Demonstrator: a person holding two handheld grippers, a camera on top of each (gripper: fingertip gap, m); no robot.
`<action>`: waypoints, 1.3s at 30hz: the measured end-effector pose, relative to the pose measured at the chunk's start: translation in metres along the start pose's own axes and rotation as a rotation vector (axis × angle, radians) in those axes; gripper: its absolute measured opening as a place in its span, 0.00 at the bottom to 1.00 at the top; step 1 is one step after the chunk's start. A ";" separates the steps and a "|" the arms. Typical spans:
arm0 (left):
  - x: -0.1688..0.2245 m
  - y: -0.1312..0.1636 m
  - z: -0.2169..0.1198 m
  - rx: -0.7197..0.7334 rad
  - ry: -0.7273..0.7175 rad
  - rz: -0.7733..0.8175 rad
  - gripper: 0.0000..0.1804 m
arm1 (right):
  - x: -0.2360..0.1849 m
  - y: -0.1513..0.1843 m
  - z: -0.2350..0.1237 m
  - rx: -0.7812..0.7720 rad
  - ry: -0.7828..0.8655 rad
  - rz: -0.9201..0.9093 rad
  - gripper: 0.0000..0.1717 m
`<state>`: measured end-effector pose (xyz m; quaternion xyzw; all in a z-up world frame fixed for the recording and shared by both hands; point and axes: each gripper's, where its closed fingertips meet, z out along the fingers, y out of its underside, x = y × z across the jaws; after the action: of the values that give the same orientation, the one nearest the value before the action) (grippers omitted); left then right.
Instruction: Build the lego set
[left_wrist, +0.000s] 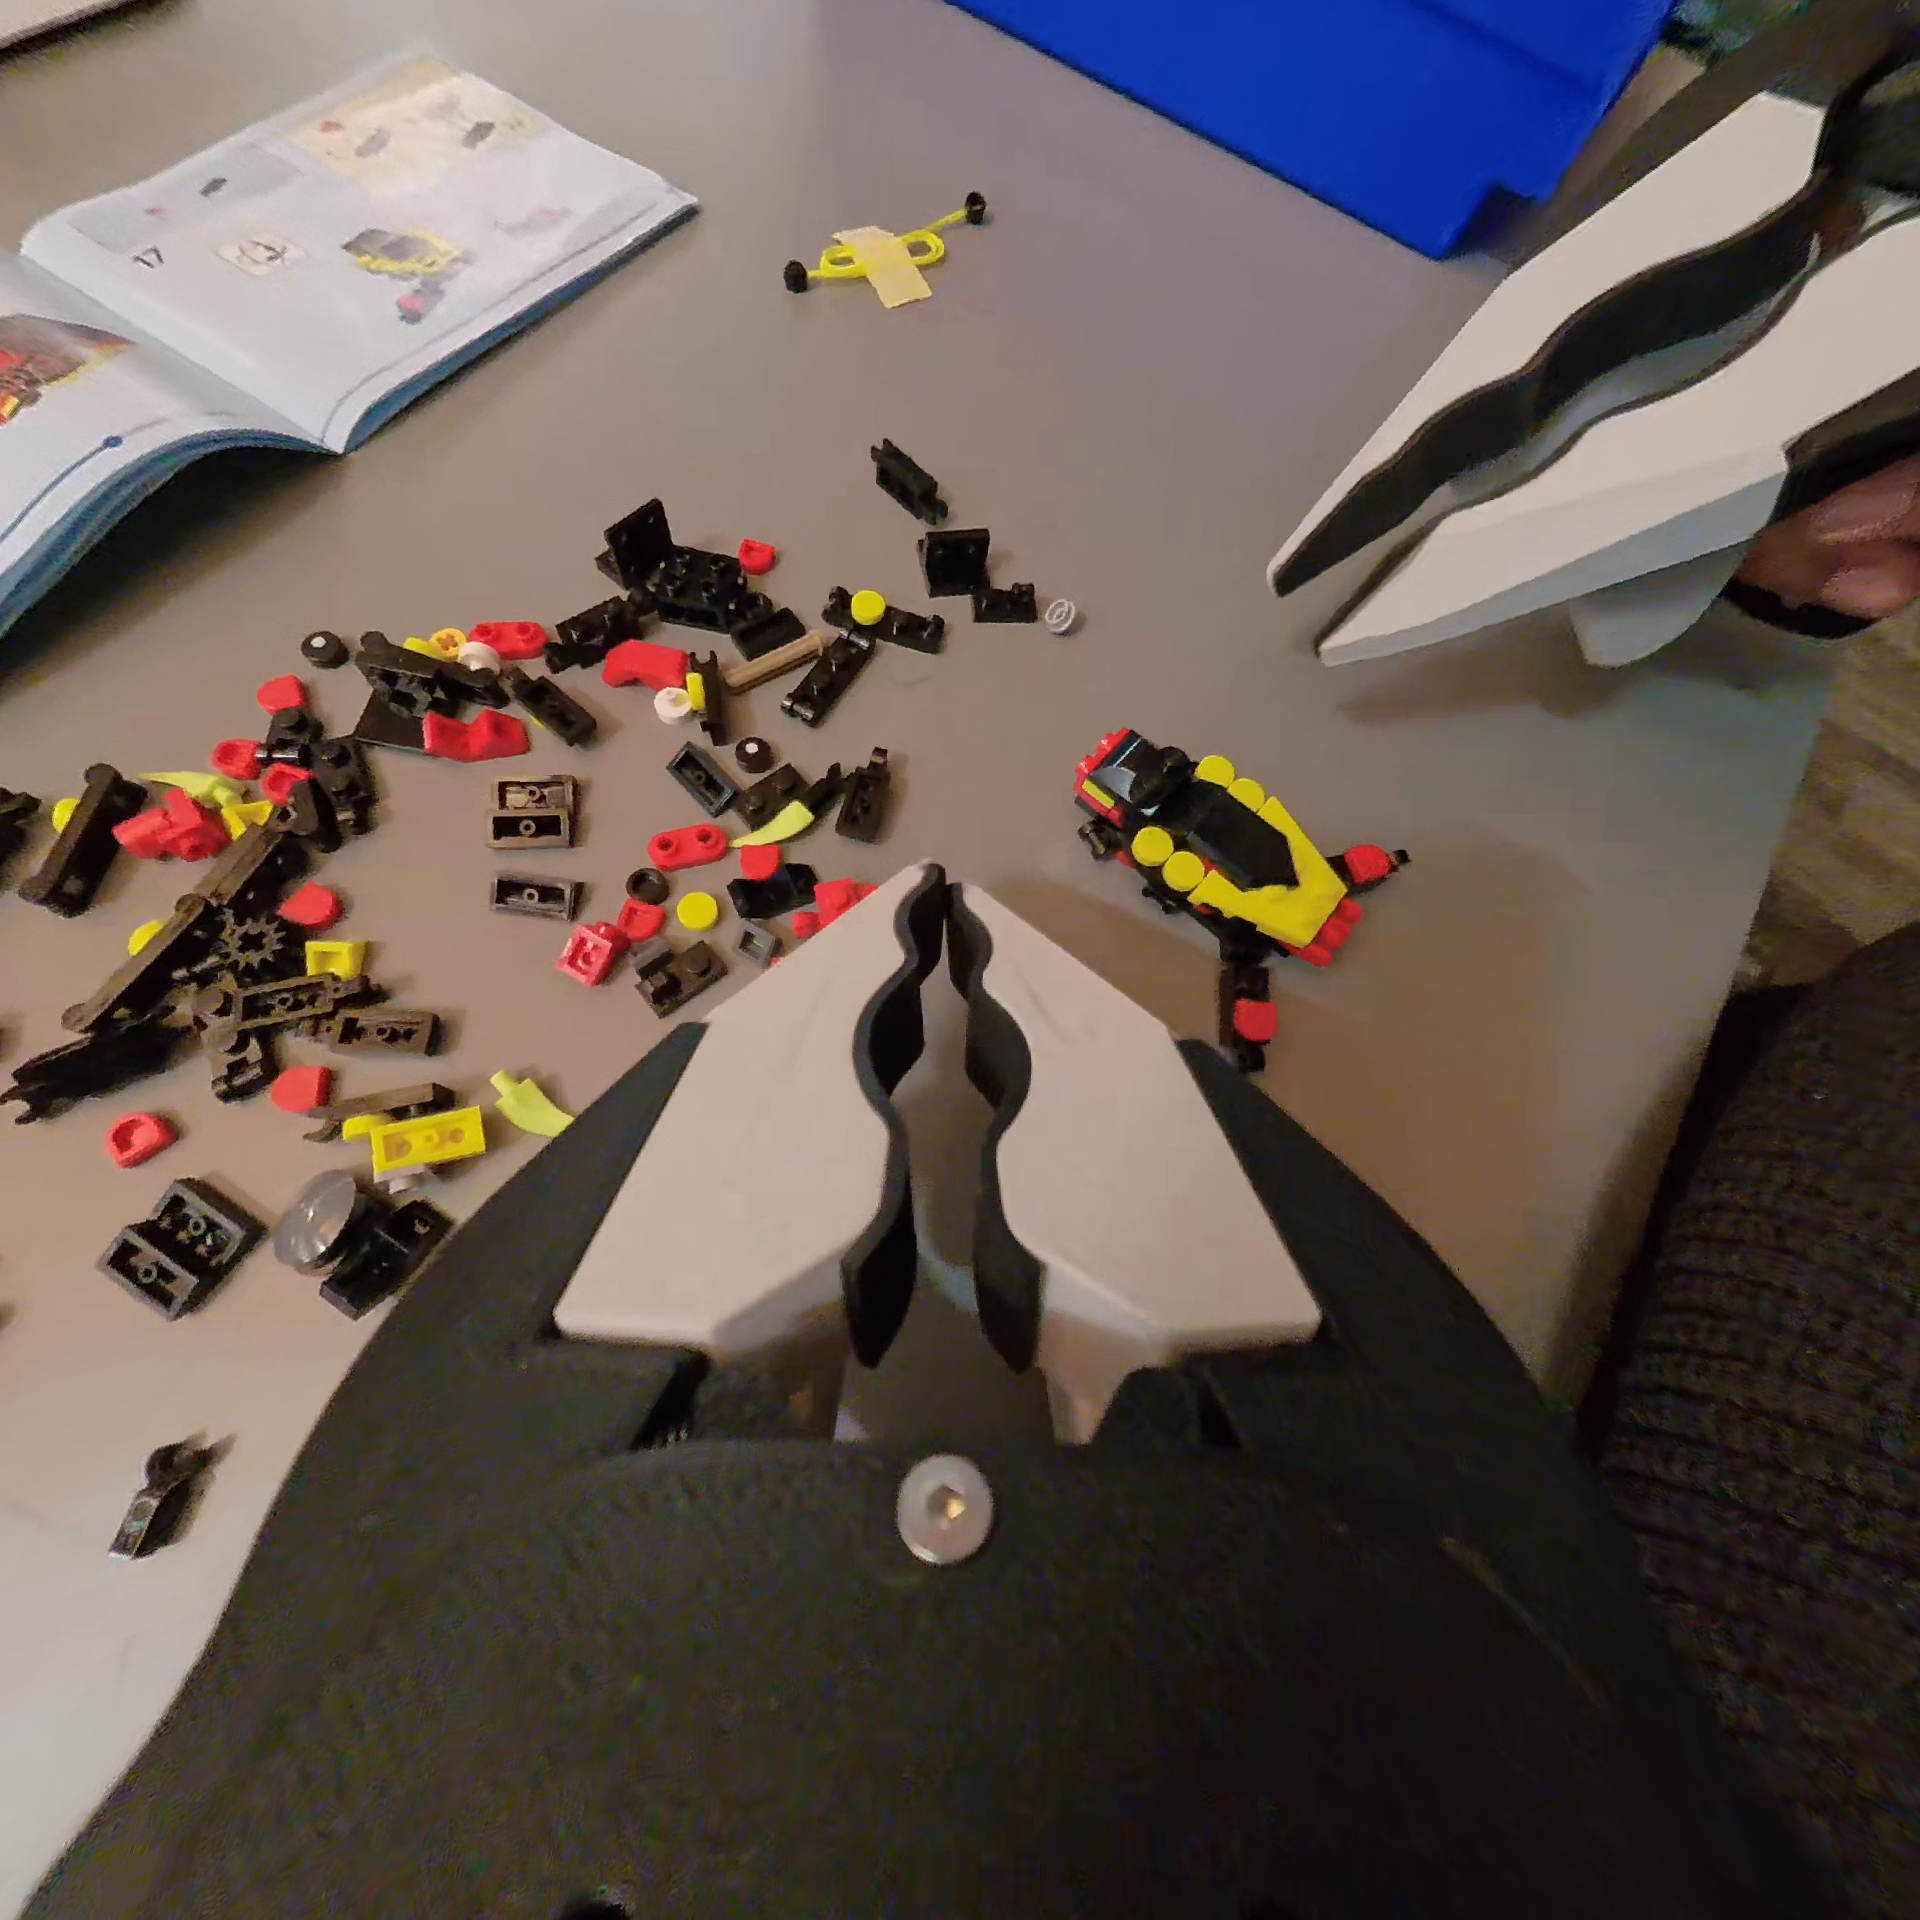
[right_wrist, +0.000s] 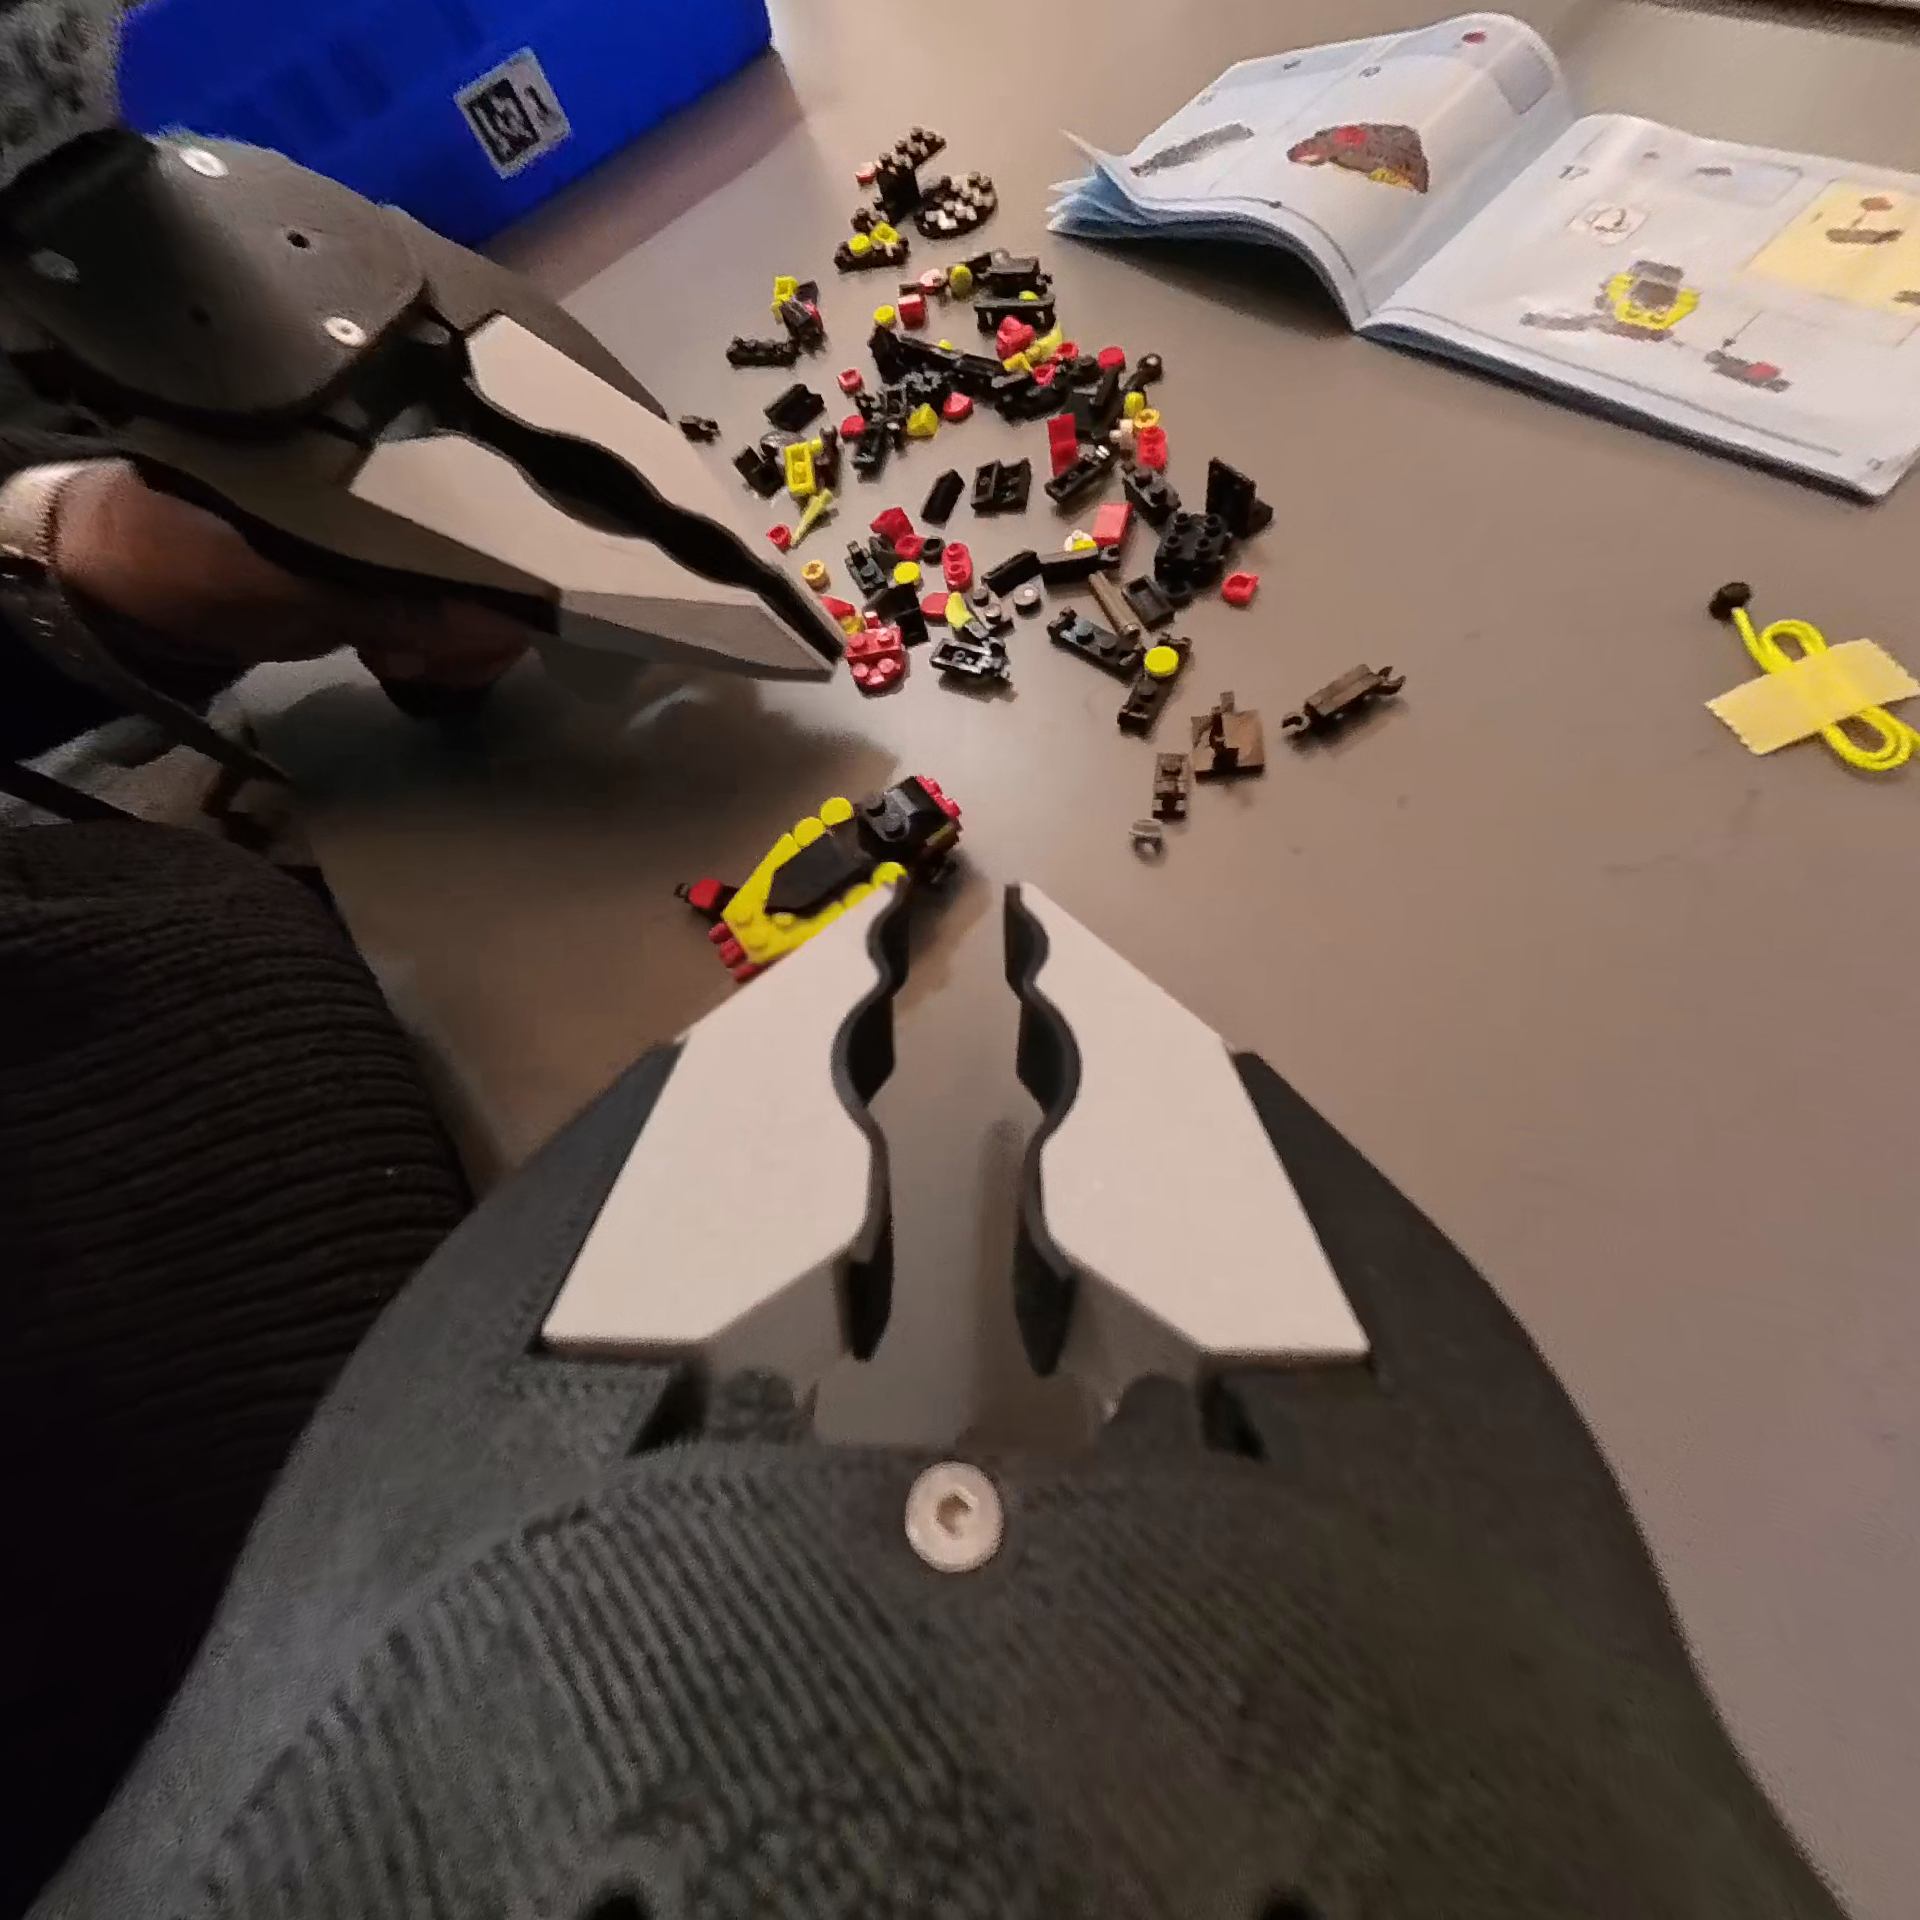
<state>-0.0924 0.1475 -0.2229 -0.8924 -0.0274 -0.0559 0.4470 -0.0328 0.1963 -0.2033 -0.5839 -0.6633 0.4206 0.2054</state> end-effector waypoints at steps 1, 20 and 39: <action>0.000 0.001 0.001 -0.007 -0.009 0.008 0.00 | 0.004 0.003 0.001 -0.017 0.025 -0.014 0.08; -0.017 0.009 0.008 -0.077 -0.052 -0.107 0.00 | 0.048 0.020 0.018 -0.111 0.264 -0.102 0.00; -0.019 0.007 0.011 -0.074 -0.038 -0.154 0.00 | 0.049 0.018 0.020 -0.095 0.265 -0.094 0.00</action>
<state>-0.1102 0.1521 -0.2374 -0.9044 -0.1023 -0.0740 0.4075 -0.0490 0.2357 -0.2398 -0.6115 -0.6762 0.2978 0.2831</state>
